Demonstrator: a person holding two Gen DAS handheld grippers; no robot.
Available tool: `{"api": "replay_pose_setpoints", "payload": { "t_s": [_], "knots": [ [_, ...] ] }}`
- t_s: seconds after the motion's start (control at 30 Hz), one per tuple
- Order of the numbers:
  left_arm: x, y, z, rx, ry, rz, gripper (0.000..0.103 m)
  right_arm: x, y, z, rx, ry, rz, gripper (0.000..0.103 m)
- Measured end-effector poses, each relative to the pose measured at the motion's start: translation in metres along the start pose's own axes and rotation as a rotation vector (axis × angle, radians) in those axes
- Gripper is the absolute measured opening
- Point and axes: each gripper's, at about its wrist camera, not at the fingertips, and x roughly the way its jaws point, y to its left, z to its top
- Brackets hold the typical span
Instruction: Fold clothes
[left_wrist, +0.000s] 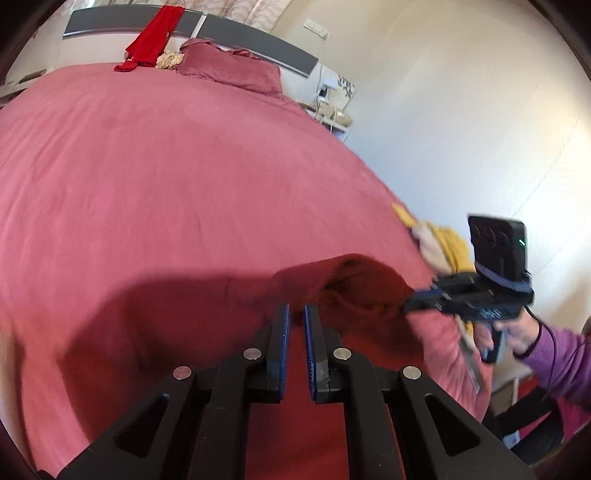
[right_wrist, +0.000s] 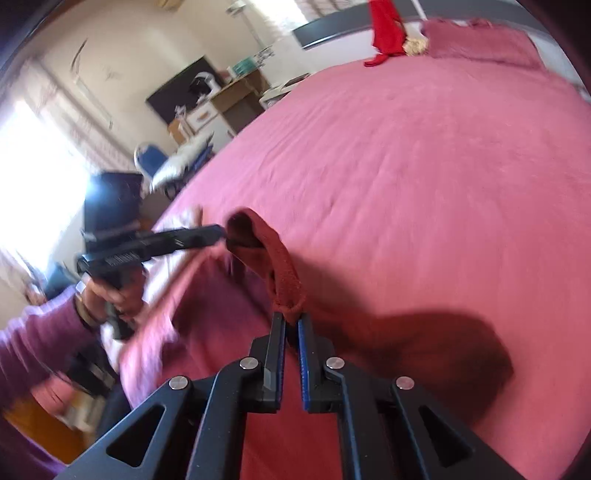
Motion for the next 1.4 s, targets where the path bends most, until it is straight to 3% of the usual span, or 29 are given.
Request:
{"api": "replay_pose_setpoints", "payload": {
  "t_s": [0.07, 0.13, 0.2, 0.23, 0.33, 0.4, 0.5, 0.57, 0.67, 0.7, 0.8, 0.87, 0.9, 0.93, 0.97, 1.07, 1.13, 1.17, 1.2, 1.3, 1.4],
  "knots": [
    [-0.003, -0.008, -0.037, -0.015, 0.025, 0.013, 0.009, 0.013, -0.005, -0.025, -0.005, 0.018, -0.082, 0.005],
    [-0.003, -0.011, -0.066, -0.055, 0.055, -0.009, 0.009, 0.025, -0.011, -0.044, -0.007, 0.016, -0.086, 0.007],
    [-0.005, -0.016, -0.083, -0.06, 0.066, 0.012, 0.009, 0.033, -0.012, -0.058, -0.016, 0.03, -0.127, 0.013],
    [-0.007, -0.019, -0.091, -0.066, 0.074, 0.011, 0.01, 0.038, -0.013, -0.066, -0.007, 0.058, -0.13, 0.026],
    [-0.013, -0.022, -0.097, -0.064, 0.05, 0.055, 0.012, 0.029, -0.014, -0.081, 0.041, 0.054, -0.142, 0.026],
    [-0.018, -0.016, -0.093, -0.097, 0.032, 0.092, 0.018, 0.014, -0.018, -0.084, 0.122, 0.013, -0.123, 0.026],
    [-0.012, -0.006, -0.07, -0.205, -0.038, 0.158, 0.041, -0.001, -0.033, -0.086, 0.306, -0.057, -0.093, 0.028],
    [-0.002, 0.003, -0.051, -0.301, -0.083, 0.161, 0.057, 0.0, -0.047, -0.071, 0.398, -0.073, -0.074, 0.028],
    [0.019, 0.02, -0.025, -0.415, -0.103, 0.19, 0.069, 0.008, -0.07, -0.05, 0.523, -0.088, -0.057, 0.03],
    [0.026, 0.025, -0.018, -0.445, -0.098, 0.207, 0.073, 0.014, -0.078, -0.044, 0.572, -0.081, -0.038, 0.03],
    [0.054, 0.037, -0.002, -0.457, 0.022, 0.241, 0.075, 0.036, -0.099, -0.027, 0.691, -0.03, 0.021, 0.031],
    [0.077, 0.037, 0.007, -0.403, 0.119, 0.335, 0.074, 0.051, -0.103, -0.015, 0.695, 0.02, 0.014, 0.029],
    [0.078, 0.039, 0.011, -0.391, 0.098, 0.364, 0.072, 0.057, -0.103, -0.008, 0.672, 0.047, 0.001, 0.023],
    [0.074, 0.042, 0.013, -0.398, 0.062, 0.386, 0.064, 0.059, -0.102, -0.001, 0.644, 0.061, -0.033, 0.014],
    [0.065, 0.047, 0.015, -0.422, 0.001, 0.413, 0.056, 0.057, -0.103, 0.006, 0.633, 0.046, -0.047, 0.011],
    [0.046, 0.066, 0.002, -0.486, -0.084, 0.435, 0.052, 0.036, -0.11, 0.01, 0.654, -0.135, -0.025, 0.006],
    [0.042, 0.069, -0.01, -0.478, -0.112, 0.421, 0.047, 0.037, -0.114, 0.004, 0.632, -0.16, -0.066, 0.006],
    [0.039, 0.067, -0.014, -0.472, -0.138, 0.402, 0.046, 0.043, -0.116, -0.001, 0.62, -0.14, -0.081, 0.011],
    [0.036, 0.066, -0.018, -0.465, -0.164, 0.383, 0.046, 0.048, -0.118, -0.008, 0.621, -0.121, -0.081, 0.01],
    [0.025, 0.062, -0.026, -0.477, -0.229, 0.348, 0.048, 0.035, -0.124, -0.03, 0.706, -0.201, 0.019, 0.025],
    [0.004, 0.071, -0.035, -0.517, -0.282, 0.336, 0.066, 0.02, -0.114, -0.042, 0.762, -0.218, 0.038, 0.034]
  ]
}}
